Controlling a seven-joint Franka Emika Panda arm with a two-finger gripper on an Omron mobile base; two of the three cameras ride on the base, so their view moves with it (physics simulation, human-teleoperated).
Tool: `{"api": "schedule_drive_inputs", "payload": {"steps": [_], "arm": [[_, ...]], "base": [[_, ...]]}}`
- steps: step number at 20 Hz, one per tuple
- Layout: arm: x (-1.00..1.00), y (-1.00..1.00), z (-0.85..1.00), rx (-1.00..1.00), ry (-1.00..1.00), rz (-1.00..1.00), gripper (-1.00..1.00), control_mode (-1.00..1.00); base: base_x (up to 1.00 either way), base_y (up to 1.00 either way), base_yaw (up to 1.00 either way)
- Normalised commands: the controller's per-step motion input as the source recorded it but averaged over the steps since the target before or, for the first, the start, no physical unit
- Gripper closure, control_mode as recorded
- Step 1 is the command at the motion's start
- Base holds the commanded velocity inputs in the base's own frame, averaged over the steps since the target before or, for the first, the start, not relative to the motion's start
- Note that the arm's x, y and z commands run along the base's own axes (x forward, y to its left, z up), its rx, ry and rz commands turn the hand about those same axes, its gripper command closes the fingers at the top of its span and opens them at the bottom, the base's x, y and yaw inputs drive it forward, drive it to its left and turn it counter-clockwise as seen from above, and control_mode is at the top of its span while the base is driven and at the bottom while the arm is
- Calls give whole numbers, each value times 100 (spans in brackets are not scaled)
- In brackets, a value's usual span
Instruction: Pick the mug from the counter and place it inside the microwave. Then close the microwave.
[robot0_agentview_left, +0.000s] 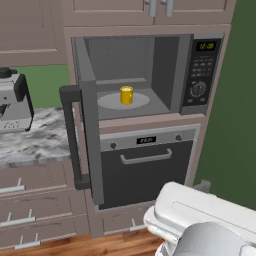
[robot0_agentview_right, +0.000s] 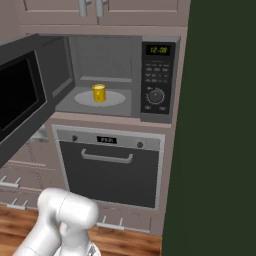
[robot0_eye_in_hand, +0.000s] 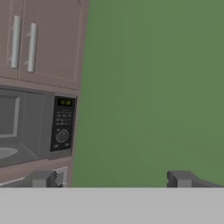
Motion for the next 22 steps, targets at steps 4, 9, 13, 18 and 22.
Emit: {"api": "schedule_drive_inputs", "payload": {"steps": [4, 9, 13, 18, 22], "arm": [[1, 60, 0, -5, -4, 0, -100, -100], [5, 58, -5, -7, 0, -1, -100, -100], [20, 51, -16, -8, 0, -7, -100, -100], [33, 47, -17, -6, 0, -6, -100, -100], [41, 32, -18, -5, 0, -6, -100, -100]], "base": [[0, 0, 0], [0, 0, 0], [0, 0, 0], [0, 0, 0], [0, 0, 0]]}}
